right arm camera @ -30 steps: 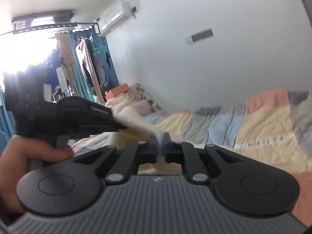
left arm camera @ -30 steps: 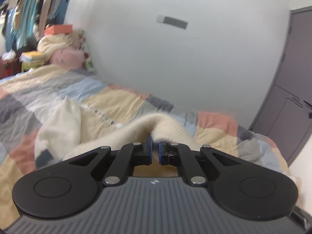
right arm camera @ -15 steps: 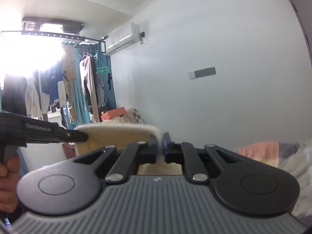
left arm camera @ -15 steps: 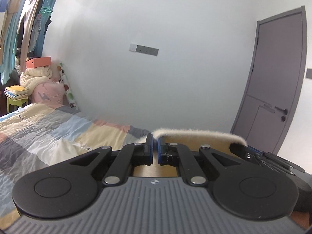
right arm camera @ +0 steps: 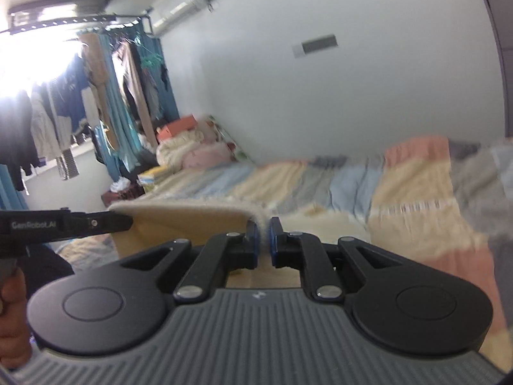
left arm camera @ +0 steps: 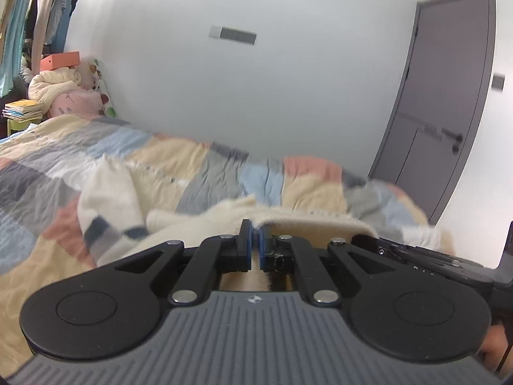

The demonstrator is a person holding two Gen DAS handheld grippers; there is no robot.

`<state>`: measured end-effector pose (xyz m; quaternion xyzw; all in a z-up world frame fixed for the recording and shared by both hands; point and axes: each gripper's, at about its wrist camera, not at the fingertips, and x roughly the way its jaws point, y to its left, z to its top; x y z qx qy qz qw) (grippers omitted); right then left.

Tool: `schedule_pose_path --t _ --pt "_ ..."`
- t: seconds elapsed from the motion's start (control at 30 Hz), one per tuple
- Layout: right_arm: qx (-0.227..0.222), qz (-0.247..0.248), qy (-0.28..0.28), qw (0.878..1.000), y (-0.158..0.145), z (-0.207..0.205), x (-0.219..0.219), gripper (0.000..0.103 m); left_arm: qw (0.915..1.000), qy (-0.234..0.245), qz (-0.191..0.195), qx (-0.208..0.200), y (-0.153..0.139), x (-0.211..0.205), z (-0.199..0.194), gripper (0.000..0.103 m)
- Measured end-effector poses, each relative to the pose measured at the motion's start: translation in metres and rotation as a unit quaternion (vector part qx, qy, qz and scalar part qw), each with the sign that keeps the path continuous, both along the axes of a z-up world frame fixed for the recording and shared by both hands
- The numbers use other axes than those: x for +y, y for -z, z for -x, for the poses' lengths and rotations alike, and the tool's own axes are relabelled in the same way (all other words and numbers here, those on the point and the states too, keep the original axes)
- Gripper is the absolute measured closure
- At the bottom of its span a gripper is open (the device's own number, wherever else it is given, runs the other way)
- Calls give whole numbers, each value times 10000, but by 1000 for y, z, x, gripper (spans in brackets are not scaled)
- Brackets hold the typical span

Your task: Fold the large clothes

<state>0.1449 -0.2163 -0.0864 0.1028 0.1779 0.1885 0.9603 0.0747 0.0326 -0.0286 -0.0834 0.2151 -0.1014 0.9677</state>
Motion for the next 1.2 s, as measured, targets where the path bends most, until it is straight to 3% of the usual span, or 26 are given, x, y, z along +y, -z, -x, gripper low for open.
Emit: schedule_pose_path --t 0.13,0.2,0.27,0.3,0.37,0.43,0.47,0.57,0.7,0.73,0.77,0.87,0.93,1.0,1.07,1.2 --pt "218 93 -5 9997 21 2 9 83 9998 -76 3 191 33 0 -10 97" --pt "177 210 58 9996 21 2 13 54 9997 -119 65 209 44 2 -12 97" --pt "193 289 90 9994 22 0 13 43 9994 -217 179 212 53 7 -17 97" --pt "205 353 99 9991 25 1 14 43 9991 -248 228 249 57 9 -21 96" --pt "193 571 20 9982 32 4 19 43 9985 -319 335 298 65 13 -27 82" --pt "121 912 -155 9956 39 8 30 43 9978 -399 378 362 73 16 -30 56" --pt "136 1082 -229 9938 43 9 37 43 9978 -394 365 381 77 16 -31 53" --pt "357 1391 -313 9891 54 5 48 44 9982 -315 242 458 87 13 -31 48" --pt "549 1010 8 9934 58 -1 36 51 9982 -229 -34 552 100 3 -34 43" --pt "499 944 167 9941 55 -1 32 57 9981 -191 -80 586 103 0 -35 42" --pt "432 874 298 9948 53 1 28 69 9980 -147 -106 610 107 -2 -36 42" --pt "227 487 493 9973 44 6 14 75 9979 -27 -276 585 113 -13 -36 40" --pt "81 348 557 9978 39 10 9 76 9976 -118 -528 435 115 -23 -35 39" --pt "-94 204 598 9980 34 14 7 77 9956 -345 -867 -2 114 -35 -25 38" --pt "-266 138 637 9975 30 17 5 82 9912 -236 -1274 -276 114 -50 -19 37" --pt "-376 65 668 9970 29 16 3 82 9867 -199 -1606 165 129 -64 -32 37"
